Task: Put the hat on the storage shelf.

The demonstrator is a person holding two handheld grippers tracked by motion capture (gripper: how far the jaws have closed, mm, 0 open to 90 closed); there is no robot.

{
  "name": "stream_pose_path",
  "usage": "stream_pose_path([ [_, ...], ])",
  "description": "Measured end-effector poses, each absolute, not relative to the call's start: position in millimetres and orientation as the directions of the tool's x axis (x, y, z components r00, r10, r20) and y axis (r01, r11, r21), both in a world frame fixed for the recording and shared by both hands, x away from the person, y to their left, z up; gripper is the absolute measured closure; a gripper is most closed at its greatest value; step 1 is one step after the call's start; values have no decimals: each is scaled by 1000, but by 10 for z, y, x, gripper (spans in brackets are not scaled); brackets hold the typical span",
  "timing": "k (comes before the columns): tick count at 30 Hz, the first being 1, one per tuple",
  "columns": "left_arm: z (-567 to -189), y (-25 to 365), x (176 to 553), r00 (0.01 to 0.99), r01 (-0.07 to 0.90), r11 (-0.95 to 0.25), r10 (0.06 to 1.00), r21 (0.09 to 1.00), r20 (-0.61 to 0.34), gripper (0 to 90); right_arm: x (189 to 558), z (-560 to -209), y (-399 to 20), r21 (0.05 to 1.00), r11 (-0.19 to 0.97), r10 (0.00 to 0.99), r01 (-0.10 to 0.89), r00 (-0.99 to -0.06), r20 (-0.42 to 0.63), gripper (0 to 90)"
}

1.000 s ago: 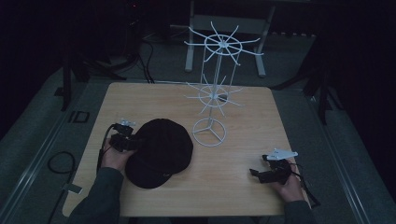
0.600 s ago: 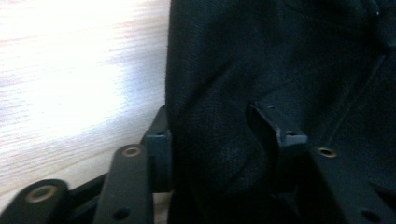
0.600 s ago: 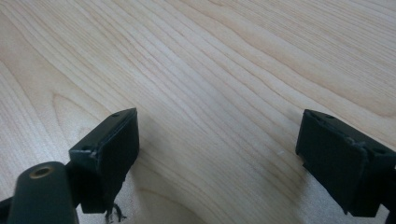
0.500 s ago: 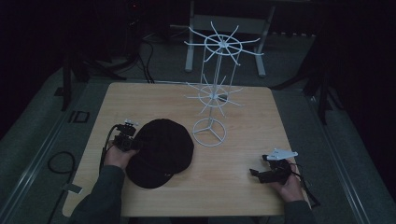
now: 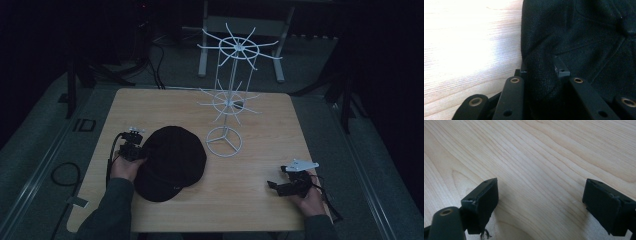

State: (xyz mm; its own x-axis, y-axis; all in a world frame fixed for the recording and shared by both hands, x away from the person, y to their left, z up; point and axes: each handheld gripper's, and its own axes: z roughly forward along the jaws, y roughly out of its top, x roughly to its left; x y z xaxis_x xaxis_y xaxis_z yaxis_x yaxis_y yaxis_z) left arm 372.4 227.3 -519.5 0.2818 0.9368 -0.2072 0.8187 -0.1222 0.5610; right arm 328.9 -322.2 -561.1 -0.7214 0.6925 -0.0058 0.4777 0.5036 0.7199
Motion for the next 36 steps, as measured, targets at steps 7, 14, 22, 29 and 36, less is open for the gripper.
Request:
stream_pose_path([
  [7,-5070,2317,3672,289,792,-102,931,602,-222,769,3289,-5611,-3222,720,504,692,477,-722,-6,132],
  [14,-5000,2348,3636,301,776,-88,922,624,-244,768,3289,-5611,-3222,720,504,692,478,-722,-6,132],
  [22,-4881,2377,3590,324,755,-76,906,651,-271,768,3289,-5611,-3221,720,503,693,478,-721,-6,132],
  [29,-4783,2386,3554,336,735,-69,901,674,-275,766,3289,-5611,-3222,720,504,692,478,-722,-6,132],
  [36,-4713,2394,3530,354,722,-57,887,690,-297,766,3289,-5611,-3222,720,504,692,478,-721,-6,132],
])
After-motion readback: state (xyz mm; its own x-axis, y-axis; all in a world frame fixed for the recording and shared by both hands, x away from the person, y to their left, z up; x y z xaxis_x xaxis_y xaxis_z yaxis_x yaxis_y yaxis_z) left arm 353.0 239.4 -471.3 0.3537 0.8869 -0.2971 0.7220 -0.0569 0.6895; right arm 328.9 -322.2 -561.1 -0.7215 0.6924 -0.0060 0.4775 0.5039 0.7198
